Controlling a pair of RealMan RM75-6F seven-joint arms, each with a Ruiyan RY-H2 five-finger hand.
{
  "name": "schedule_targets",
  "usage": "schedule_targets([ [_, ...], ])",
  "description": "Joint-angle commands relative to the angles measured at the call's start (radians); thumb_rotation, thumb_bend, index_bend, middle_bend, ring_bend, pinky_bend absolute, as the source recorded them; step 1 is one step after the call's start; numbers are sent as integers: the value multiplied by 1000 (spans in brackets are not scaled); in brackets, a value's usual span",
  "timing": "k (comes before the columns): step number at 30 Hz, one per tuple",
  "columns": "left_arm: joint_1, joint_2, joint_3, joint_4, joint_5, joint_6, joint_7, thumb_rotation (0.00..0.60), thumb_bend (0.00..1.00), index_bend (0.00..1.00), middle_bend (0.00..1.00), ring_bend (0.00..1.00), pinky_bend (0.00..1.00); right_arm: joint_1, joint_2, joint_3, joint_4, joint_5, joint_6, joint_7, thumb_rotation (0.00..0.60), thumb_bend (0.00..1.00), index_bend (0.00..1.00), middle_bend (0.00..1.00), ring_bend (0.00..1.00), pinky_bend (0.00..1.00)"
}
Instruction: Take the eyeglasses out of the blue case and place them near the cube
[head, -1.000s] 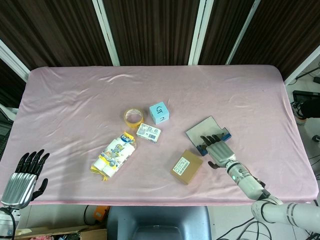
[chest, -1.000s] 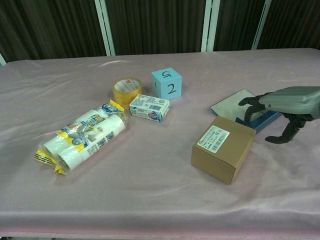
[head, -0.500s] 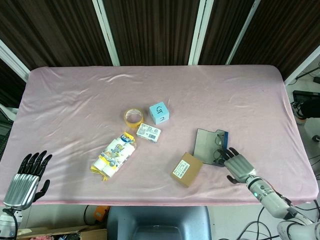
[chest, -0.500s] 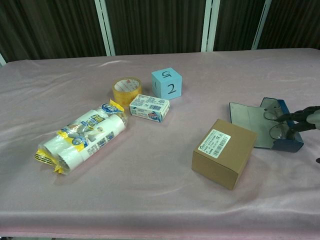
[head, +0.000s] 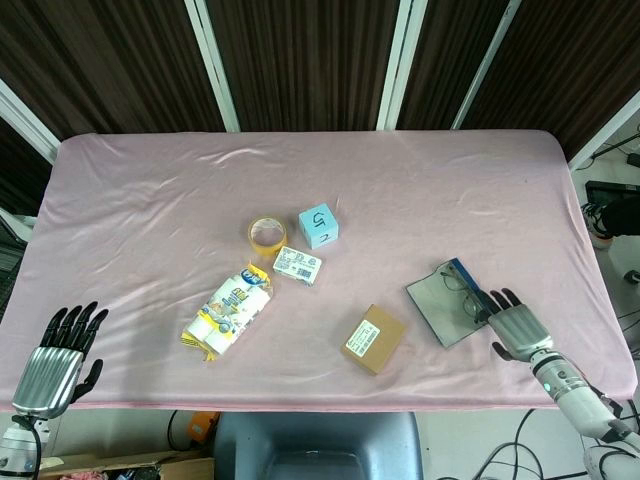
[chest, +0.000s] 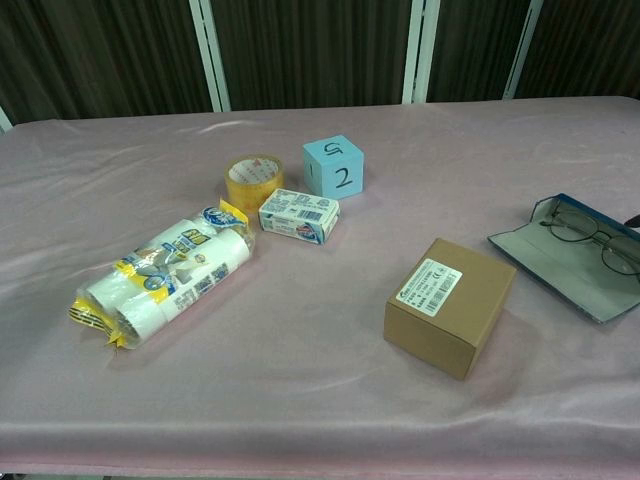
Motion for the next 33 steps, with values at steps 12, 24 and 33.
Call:
schedule_targets([
  [12, -12, -14, -5, -3, -22, -31, 33, 600, 415, 0, 0, 0, 41, 20, -116, 100, 244, 66, -91, 43, 600, 525, 412, 11, 0, 0],
  [24, -12, -12, -12, -6, -42, -33, 31, 600, 415, 0, 0, 0, 47, 90, -174, 184, 313, 152, -167, -16, 600, 525, 395, 11, 0, 0],
  [33, -15, -8, -8, -9, -39, -38, 26, 600, 415, 0, 0, 0, 48, 35, -69, 175, 182, 71, -68, 83, 600, 525, 412, 11, 0, 0],
])
